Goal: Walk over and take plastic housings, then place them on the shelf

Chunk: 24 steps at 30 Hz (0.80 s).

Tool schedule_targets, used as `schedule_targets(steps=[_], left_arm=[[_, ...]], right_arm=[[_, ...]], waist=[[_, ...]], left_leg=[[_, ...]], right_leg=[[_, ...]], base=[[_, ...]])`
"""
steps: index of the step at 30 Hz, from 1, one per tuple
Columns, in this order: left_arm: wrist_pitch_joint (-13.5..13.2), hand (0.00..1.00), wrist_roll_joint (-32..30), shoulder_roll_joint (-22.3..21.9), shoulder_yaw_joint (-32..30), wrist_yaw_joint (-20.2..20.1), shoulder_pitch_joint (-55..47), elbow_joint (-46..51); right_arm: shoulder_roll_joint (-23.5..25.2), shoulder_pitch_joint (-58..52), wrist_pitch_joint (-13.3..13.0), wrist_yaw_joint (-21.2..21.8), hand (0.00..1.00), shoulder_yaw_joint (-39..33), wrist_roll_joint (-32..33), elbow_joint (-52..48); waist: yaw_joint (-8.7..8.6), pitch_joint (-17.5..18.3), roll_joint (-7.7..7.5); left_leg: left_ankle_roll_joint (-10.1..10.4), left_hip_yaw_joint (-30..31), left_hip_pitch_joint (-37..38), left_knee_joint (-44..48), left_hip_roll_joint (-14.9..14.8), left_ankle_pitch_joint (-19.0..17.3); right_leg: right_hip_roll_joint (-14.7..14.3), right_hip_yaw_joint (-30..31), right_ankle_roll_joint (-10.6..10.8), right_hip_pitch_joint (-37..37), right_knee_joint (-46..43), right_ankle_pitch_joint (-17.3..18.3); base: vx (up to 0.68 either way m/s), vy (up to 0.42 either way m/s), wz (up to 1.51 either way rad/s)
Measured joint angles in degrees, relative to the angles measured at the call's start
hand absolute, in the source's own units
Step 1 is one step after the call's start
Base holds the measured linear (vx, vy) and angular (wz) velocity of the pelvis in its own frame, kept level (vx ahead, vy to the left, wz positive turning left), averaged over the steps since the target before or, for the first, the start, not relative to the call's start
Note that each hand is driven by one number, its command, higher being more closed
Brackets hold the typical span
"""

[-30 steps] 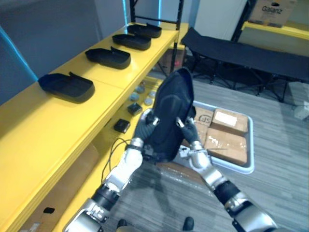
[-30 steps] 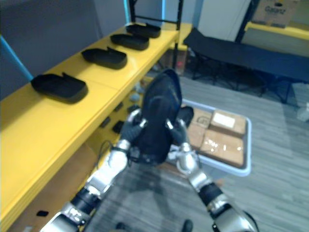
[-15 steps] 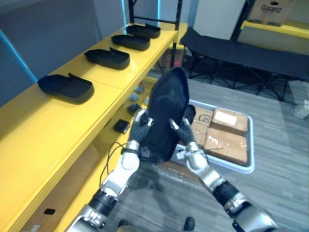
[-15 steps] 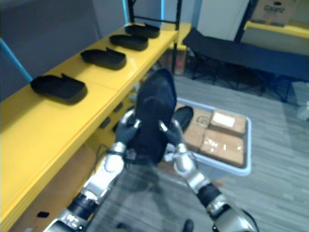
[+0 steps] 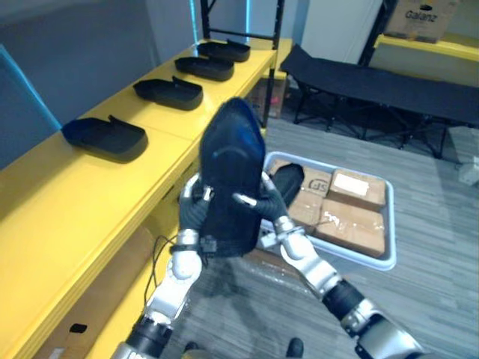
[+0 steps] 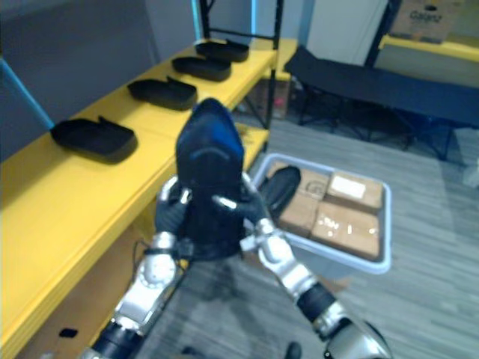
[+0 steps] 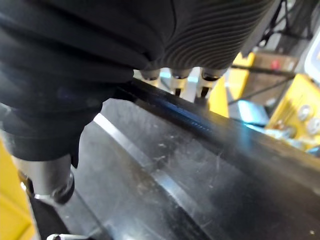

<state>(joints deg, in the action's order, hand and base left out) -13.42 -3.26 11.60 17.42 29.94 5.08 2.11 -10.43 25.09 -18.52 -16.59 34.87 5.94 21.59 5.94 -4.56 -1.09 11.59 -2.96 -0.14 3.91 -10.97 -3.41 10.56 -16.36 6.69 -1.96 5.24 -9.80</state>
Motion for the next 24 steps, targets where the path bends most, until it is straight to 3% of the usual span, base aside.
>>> schedule_targets(steps=[5, 11, 18, 22, 24], left_arm=[[-0.9, 1.00, -10.3, -5.5, -7.5, 7.5, -2.2, 8.2], [-1.6, 1.00, -15.4, -6.0, -16.0, 12.4, -6.6, 9.3], [-1.6, 1.00, -15.2, -6.2, -20.5, 12.4, -12.7, 15.1], [-3.2, 1.00, -14.3, -6.5, -22.8, 12.0, -14.2, 16.0], [-4.2, 1.00, -10.8, -7.2, -23.4, 10.0, -14.9, 15.9]], right_arm=[[1.5, -5.4, 1.3, 3.1, 0.00, 0.7, -3.1, 0.0], [1.9, -9.5, 1.3, 2.6, 0.00, -4.7, -3.4, 0.0], [2.0, -14.1, 1.3, 0.2, 0.00, -10.5, -3.4, -1.3], [2.1, -16.7, 1.2, -0.3, 0.00, -13.5, -3.4, -4.2], [2.2, -17.9, 0.9, -0.7, 0.00, -15.3, -3.2, -6.6]], waist=[[0.80, 0.3, 0.43], [1.24, 1.1, 1.48], [1.49, 1.4, 1.08], [1.53, 1.5, 0.90], [1.54, 1.5, 0.91]], left_leg=[[0.1, 0.6, -0.4, 0.6, 0.0, -0.9], [-0.1, 0.6, -0.8, 0.7, 0.0, -1.3], [-0.6, 0.5, -0.9, 2.7, 0.1, -3.0], [-1.0, 0.3, -0.9, 2.8, 0.1, -3.4], [-1.0, 0.3, -0.9, 2.8, 0.1, -3.4]], right_leg=[[0.0, -0.8, 0.1, 0.4, 0.0, 0.5], [0.0, -1.0, 0.8, 0.3, -0.6, 0.1], [0.1, -1.0, 0.9, 1.0, -0.5, 0.0], [0.2, -1.0, 0.7, 0.9, -0.5, 0.4], [0.2, -0.9, 0.6, 0.8, -0.5, 0.5]], base=[[0.03, -0.003, 0.06], [0.05, 0.002, 0.01], [0.00, 0.001, -0.01], [0.00, 0.002, -0.01], [0.00, 0.000, 0.00]])
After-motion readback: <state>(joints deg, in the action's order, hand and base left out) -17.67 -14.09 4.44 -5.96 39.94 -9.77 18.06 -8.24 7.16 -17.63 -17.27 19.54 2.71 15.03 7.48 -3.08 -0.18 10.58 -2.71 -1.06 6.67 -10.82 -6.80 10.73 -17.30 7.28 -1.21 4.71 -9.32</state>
